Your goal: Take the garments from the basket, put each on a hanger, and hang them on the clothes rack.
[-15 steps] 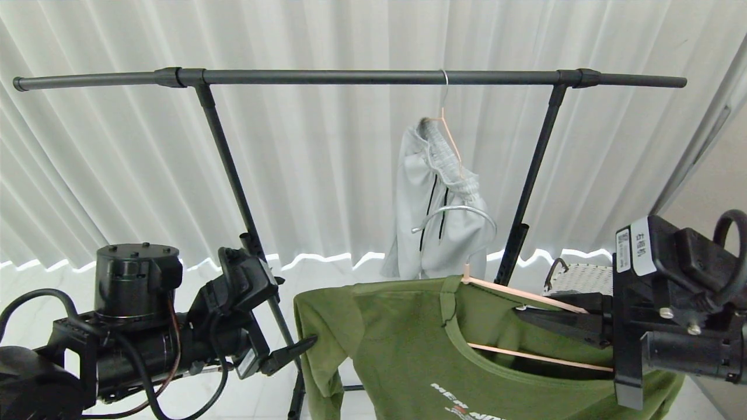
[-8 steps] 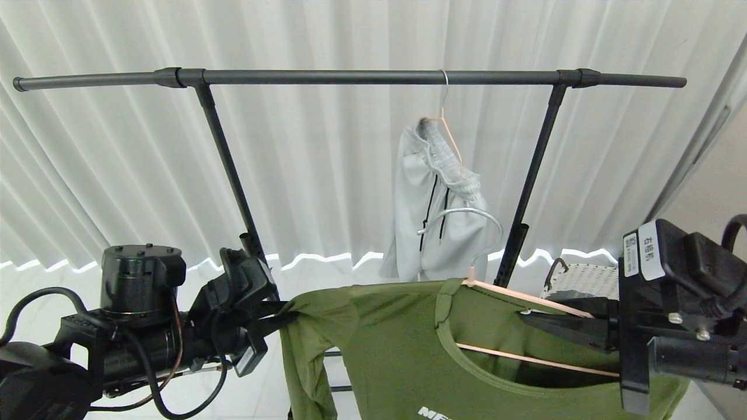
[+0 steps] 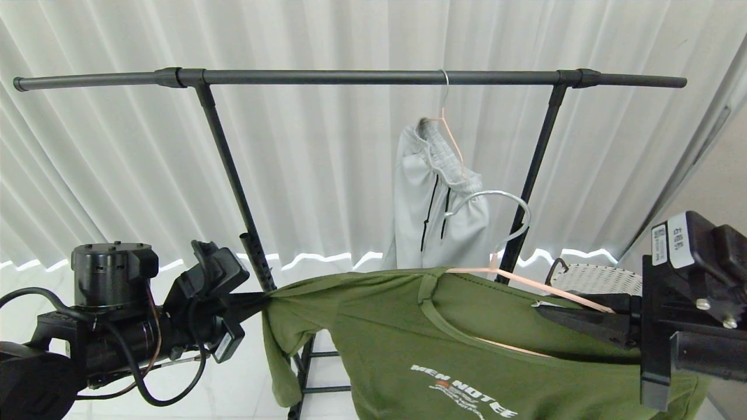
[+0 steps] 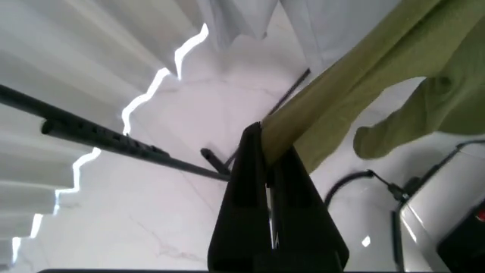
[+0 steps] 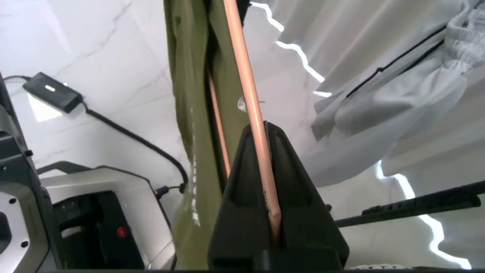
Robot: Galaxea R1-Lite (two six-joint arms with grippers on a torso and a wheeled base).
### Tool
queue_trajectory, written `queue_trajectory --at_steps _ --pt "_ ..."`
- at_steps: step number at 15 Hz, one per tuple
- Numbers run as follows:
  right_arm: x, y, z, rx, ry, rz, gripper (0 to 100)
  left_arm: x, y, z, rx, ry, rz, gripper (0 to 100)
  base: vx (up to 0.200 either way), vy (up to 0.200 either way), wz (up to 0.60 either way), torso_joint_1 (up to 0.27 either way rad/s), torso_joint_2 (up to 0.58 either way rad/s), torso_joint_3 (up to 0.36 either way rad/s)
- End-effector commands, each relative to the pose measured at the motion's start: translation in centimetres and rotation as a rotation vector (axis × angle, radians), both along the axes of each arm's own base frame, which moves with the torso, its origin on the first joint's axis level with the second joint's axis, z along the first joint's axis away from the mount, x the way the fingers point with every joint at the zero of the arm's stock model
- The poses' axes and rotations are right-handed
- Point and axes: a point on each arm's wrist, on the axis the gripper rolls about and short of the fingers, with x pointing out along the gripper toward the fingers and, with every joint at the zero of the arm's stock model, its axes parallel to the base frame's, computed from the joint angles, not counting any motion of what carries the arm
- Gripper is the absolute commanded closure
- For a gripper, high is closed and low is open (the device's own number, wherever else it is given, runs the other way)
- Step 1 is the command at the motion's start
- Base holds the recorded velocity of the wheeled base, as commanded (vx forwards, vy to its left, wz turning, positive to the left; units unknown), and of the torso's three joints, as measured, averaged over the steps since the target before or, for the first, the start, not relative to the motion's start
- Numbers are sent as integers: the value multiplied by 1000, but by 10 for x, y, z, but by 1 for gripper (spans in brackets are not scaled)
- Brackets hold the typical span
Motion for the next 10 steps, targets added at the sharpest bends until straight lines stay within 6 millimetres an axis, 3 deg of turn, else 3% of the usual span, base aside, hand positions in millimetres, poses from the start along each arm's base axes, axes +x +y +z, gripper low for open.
queue_trajectory --at_steps 1,5,10 --pt "0 0 0 0 2 -1 100 -3 -2 -1 -3 -2 -9 0 0 0 0 0 0 0" --pt "0 0 1 24 26 -19 100 -15 0 -3 -9 3 -5 0 0 0 0 0 0 0" --pt "1 -3 4 106 121 -182 100 -32 10 9 -3 -61 60 0 0 0 0 0 0 0"
